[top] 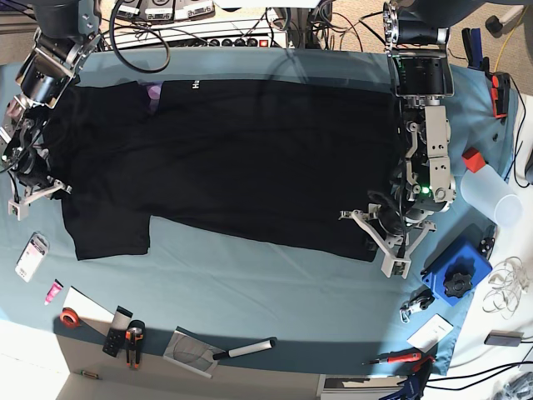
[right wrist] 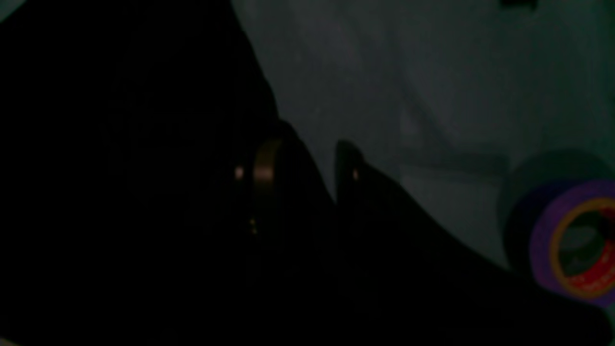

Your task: Layout the t-shirt on the table in an organized manner, then fold the t-shirt properly

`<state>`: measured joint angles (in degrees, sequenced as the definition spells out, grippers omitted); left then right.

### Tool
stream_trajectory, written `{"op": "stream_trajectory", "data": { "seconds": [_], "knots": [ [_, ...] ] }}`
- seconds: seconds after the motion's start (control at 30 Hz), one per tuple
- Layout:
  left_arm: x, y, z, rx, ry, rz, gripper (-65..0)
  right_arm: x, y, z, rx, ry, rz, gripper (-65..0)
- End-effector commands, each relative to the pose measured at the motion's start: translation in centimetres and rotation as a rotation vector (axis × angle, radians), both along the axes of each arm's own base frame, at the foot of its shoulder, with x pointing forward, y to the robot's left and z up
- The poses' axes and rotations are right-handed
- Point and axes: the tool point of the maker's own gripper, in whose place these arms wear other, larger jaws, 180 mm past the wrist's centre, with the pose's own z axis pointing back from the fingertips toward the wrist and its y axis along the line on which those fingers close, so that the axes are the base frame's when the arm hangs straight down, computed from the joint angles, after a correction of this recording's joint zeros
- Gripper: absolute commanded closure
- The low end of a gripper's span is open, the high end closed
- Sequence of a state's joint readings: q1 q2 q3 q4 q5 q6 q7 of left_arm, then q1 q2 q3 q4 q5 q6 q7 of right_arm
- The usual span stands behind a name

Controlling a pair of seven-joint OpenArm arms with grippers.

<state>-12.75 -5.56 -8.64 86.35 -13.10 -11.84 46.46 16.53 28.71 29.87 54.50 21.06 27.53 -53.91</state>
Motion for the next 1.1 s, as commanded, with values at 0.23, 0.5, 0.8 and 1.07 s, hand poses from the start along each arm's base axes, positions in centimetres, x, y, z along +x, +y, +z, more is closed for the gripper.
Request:
{"op": "stream_trajectory", "data": {
  "seconds": [0.23,0.5,0.8,1.07],
  "knots": [
    [1.2,-0.1,2.1,-0.012,-0.069,-0.001,0.0,-1.4,0.1,1.8,-0.028,0.117,0.076,0.0],
    [1.2,-0.1,2.1,-0.011,-0.068,-0.001,0.0,-2.3,2.7,5.7,0.057,0.007,0.208,0.0],
    [1.2,-0.1,2.1,-0.012,-0.070,-0.001,0.0,-4.8,2.1,13.2,0.050,-0.295,0.238,0.0],
    [1.2,-0.2,2.1,-0.013,-0.069,-0.001,0.0,-8.0,2.6,10.5,0.103,-0.224,0.236,0.0]
  ]
}}
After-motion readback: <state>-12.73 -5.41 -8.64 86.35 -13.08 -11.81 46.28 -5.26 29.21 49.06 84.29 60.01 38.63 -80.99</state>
